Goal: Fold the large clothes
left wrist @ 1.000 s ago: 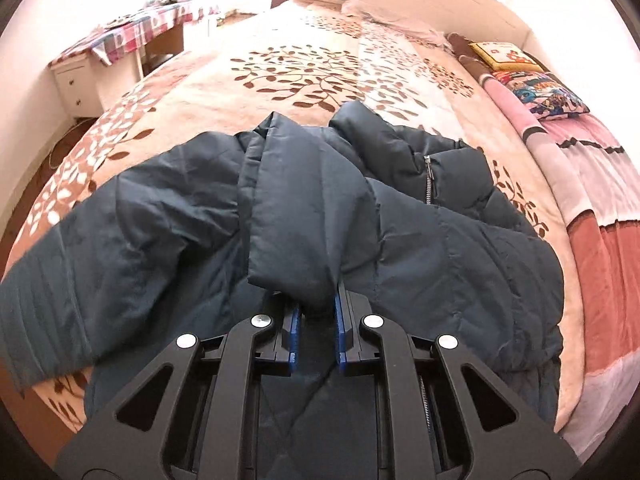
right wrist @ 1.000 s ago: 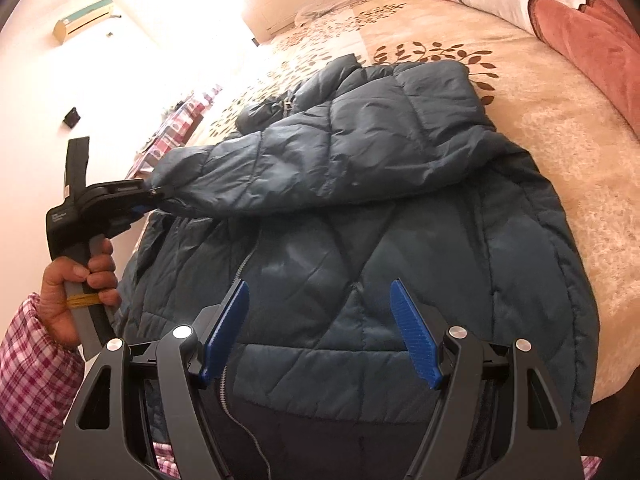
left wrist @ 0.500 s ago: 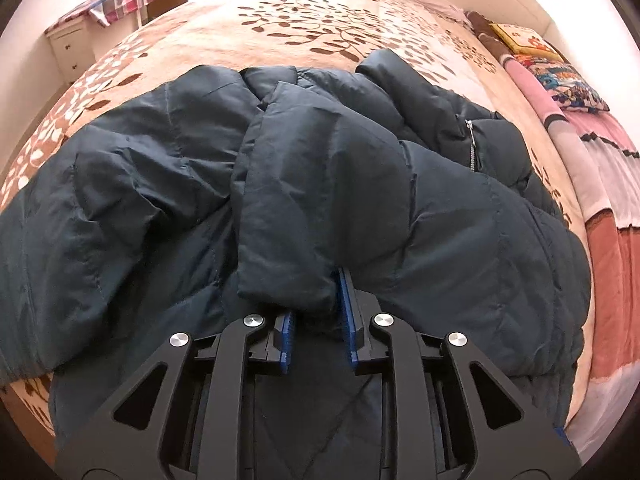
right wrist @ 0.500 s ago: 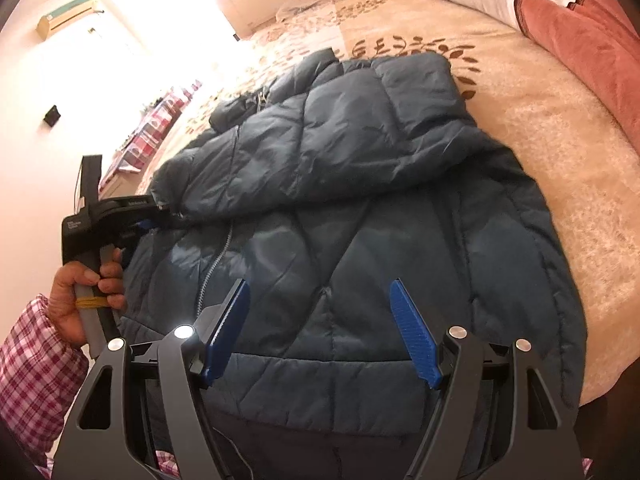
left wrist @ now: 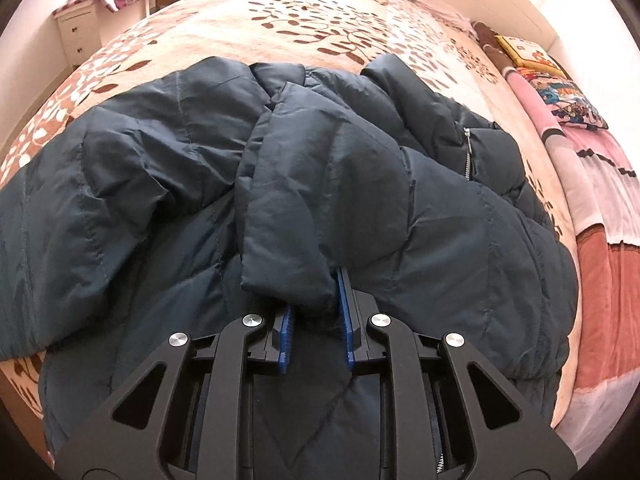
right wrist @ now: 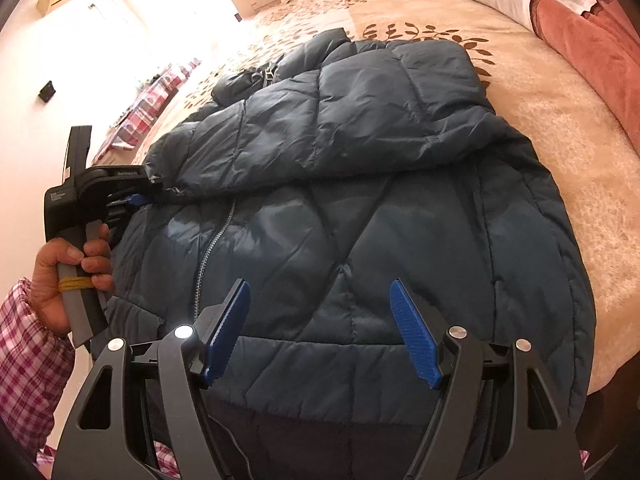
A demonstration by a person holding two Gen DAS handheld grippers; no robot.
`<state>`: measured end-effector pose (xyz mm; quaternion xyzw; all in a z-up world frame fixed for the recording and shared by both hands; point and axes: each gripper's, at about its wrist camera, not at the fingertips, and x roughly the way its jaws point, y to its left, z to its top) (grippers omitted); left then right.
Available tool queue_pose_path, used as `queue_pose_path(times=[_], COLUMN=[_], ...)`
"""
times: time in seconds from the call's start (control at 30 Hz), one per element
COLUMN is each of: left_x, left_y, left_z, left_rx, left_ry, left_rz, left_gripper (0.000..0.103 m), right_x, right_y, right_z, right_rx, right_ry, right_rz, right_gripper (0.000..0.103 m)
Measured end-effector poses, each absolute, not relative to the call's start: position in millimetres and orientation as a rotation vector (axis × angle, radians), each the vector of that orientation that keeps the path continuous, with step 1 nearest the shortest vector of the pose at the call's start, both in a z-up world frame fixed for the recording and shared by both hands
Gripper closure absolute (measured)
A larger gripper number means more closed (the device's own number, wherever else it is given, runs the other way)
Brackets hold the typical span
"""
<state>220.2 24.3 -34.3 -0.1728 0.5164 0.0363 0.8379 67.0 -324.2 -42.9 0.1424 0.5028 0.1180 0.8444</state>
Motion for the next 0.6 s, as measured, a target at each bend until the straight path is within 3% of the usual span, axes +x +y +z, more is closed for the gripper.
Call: queue_pose_path(times=[0.27, 0.43, 0.6], left_x=[216, 208, 188], left_y=[25, 30, 40], left_z=[-37, -32, -23], left_rx=[-0.375, -0.410, -0.450], left_ry=[1.100, 1.107, 1.096], left_rz=[0.086, 0.071, 0.060], left_gripper=[0.078, 0.047, 0.038], right_x=[65, 60, 55], right_y=[-310, -297, -289], right_z=[-42, -40, -38], right_rx=[0.273, 0.241, 0.227], right_ry=[1.086, 1.095, 1.093], right_rz=[0.269, 0.283, 0.285], right_gripper=[0.031, 0.031, 0.031])
